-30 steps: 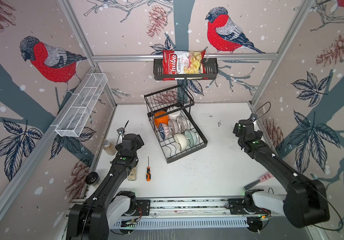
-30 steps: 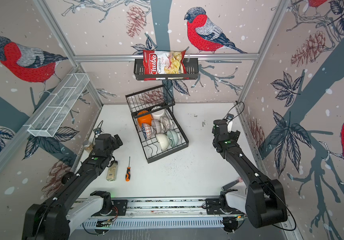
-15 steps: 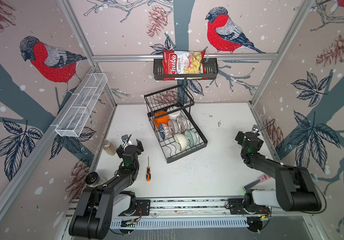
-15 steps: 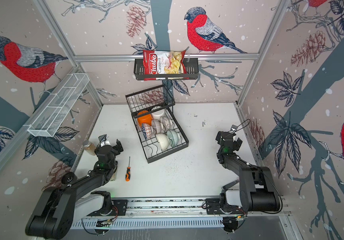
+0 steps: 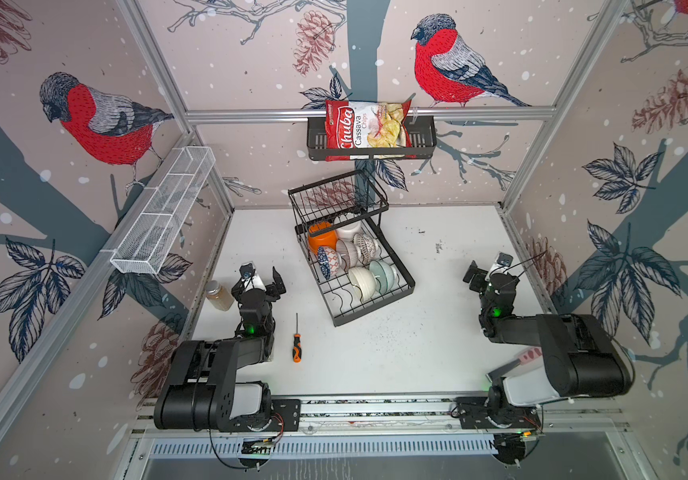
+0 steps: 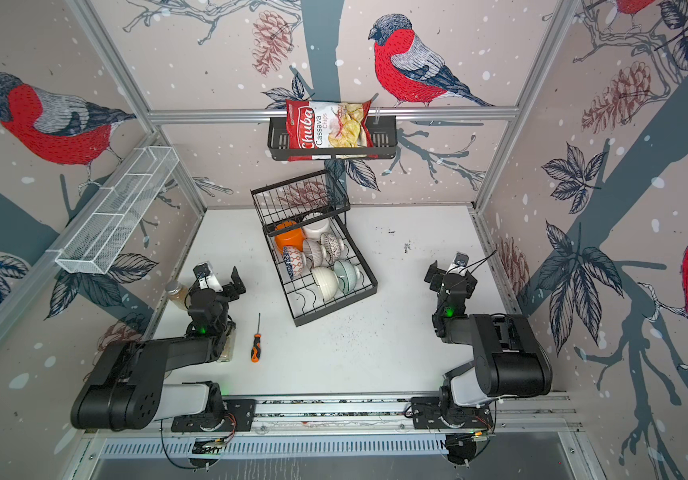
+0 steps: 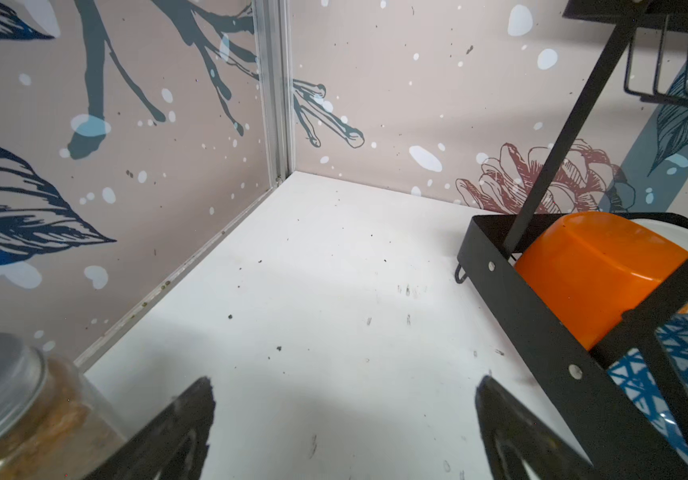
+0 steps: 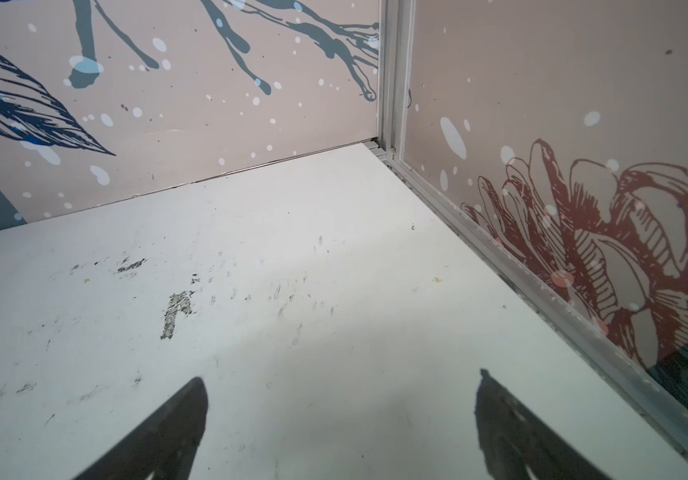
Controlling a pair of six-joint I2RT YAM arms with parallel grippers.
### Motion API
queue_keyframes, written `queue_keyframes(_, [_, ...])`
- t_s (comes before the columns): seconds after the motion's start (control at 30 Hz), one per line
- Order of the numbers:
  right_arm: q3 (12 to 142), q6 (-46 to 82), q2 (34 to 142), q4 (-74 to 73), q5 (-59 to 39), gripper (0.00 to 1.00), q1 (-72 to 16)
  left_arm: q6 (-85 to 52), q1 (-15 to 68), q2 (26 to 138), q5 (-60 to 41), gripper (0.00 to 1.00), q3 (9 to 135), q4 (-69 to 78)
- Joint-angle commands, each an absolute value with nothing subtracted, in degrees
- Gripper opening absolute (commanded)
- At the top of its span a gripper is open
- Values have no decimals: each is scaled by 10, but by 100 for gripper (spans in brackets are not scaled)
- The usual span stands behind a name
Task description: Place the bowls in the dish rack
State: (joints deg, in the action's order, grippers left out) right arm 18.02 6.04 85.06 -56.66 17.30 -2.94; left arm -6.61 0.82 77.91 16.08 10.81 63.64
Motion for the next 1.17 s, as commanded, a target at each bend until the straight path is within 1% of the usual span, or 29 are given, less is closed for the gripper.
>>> queue_keyframes(0.0, [179,44,851,-604,130,100,-25,-52,1,821,139,97,97,747])
queue_keyframes(0.03, [177,38,851,-607,107,100,-22,-47,-2,845,130,97,93,783])
queue_keyframes(0.07, [176,38,850,-608,105,100,-21,-42,-2,854,110,97,93,784])
queue_keyframes(0.2, [176,38,850,-607,105,99,-21,-38,-2,891,102,97,92,823])
queue_keyframes(0.5, [175,39,850,-609,103,100,-19,-33,1,891,108,98,109,791])
queue_keyframes(0.57, [174,38,850,-610,104,100,-21,-27,9,891,128,99,115,780])
queue_keyframes(0.67, [176,39,850,-608,104,100,-21,-11,35,897,184,98,122,780])
queue_keyframes(1.13, [180,40,853,-601,96,99,-17,-12,35,896,185,98,120,781])
